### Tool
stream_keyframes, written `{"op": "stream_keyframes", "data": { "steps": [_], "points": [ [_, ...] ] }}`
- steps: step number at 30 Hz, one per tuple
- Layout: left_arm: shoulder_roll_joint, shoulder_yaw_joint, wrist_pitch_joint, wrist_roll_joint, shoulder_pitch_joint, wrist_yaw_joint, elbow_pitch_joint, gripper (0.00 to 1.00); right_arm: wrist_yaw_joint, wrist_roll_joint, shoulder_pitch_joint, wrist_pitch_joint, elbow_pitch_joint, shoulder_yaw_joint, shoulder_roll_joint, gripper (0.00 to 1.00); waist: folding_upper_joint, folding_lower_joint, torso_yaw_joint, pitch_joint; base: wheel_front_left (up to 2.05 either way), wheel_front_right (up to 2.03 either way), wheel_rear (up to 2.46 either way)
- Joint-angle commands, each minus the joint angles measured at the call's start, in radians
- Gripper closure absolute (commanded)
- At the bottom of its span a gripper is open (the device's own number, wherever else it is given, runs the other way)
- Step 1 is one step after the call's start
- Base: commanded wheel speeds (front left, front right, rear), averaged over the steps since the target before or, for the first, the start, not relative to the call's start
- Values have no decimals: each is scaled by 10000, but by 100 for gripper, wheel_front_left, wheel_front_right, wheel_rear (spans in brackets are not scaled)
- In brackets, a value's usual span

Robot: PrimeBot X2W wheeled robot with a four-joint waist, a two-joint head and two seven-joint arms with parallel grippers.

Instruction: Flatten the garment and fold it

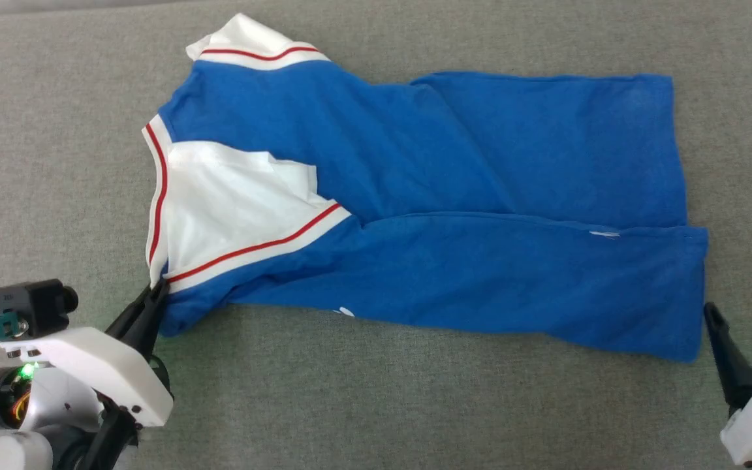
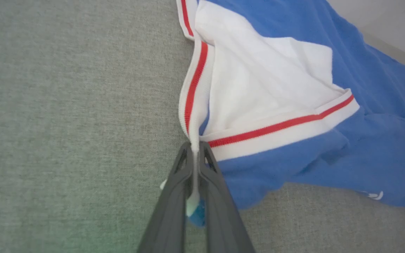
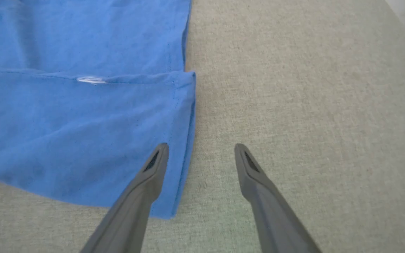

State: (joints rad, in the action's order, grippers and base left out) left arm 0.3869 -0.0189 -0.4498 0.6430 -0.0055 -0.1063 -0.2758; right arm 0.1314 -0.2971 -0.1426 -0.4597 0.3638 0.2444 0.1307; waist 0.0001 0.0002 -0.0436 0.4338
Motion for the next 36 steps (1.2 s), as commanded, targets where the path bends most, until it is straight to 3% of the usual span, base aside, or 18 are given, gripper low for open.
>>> {"op": "stream_keyframes", "data": {
  "steps": [1,15,16,17,27,36],
  "points": [
    [-28,-10,74,37,-11,54,-44,100,-7,-40,-19,-108,64,-6,-27,0,-1,-2,38,48,0,0,0],
    [-30,-183,241,-16,-407,152,148,100,-7,-320,-91,-1839,-617,-619,-516,0,-1,-2,311,286,0,0,0],
    [-28,-174,256,-14,-429,148,162,100,-7,-345,-74,-1899,-602,-598,-528,44,-1,-2,317,297,0,0,0],
    [-26,-169,271,-13,-450,146,180,100,-7,-334,-41,-1917,-577,-603,-518,100,-1,-2,321,307,0,0,0],
    [-262,-53,734,557,-321,527,224,100,-7,-615,334,-1618,-226,-671,-4,100,-1,-2,177,-265,0,0,0],
    [-275,551,366,1553,994,427,-975,100,-7,-974,122,-2136,333,24,593,100,-1,-2,305,-1294,0,0,0]
  ]
}}
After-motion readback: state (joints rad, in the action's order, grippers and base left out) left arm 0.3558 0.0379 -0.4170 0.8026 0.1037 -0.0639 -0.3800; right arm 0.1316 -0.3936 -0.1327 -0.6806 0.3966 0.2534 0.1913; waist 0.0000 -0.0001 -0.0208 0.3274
